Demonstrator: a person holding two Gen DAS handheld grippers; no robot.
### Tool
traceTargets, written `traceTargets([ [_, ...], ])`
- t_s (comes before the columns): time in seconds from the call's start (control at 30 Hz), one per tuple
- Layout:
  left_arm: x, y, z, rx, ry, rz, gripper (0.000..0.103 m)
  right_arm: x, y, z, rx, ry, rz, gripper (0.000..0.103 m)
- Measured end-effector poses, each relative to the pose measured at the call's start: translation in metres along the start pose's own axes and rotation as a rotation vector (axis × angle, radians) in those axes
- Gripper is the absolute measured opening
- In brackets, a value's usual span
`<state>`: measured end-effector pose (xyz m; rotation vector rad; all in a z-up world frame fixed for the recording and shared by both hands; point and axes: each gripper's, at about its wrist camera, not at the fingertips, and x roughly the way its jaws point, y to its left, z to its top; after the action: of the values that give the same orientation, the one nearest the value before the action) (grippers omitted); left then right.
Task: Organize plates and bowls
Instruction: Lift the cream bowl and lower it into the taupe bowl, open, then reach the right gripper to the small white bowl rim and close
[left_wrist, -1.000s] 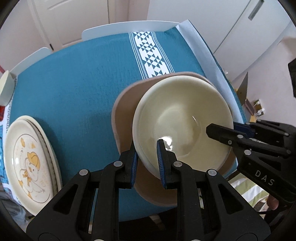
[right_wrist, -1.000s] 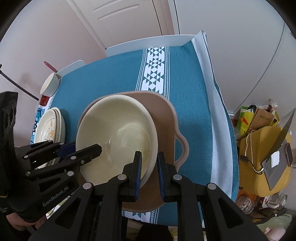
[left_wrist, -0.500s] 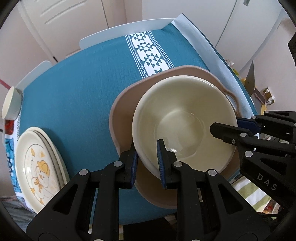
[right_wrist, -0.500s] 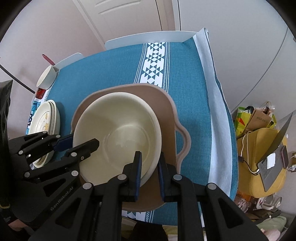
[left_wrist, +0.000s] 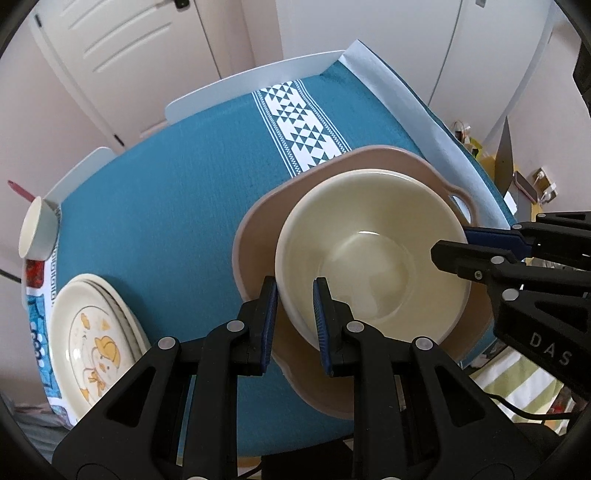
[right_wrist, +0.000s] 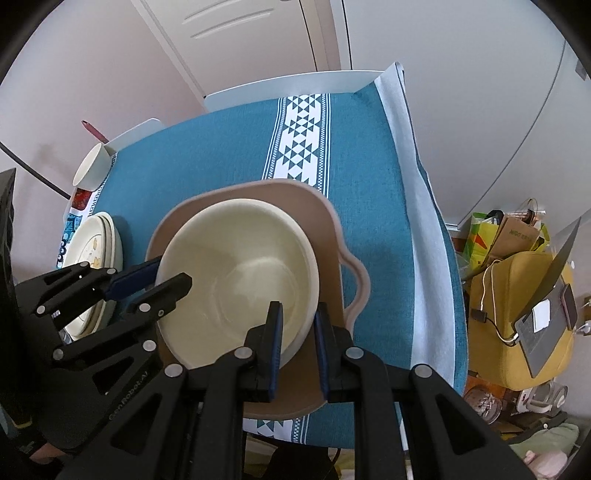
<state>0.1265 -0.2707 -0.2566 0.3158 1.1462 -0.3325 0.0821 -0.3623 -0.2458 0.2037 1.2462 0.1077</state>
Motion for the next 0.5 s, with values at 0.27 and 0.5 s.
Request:
traceTargets([
  [0.27,-0.038,0.007,0.008,-0.024,-0.054,-0.024,0.018,-0.041,0.002,0.004,-0.006,-0.085,0.032,0.015],
  [0.5,-0.121,0.056,0.014,-0.194,-0.269,0.015,0.103,-0.093,0.02,0.034,-0.082,-0.228,0.121,0.031],
])
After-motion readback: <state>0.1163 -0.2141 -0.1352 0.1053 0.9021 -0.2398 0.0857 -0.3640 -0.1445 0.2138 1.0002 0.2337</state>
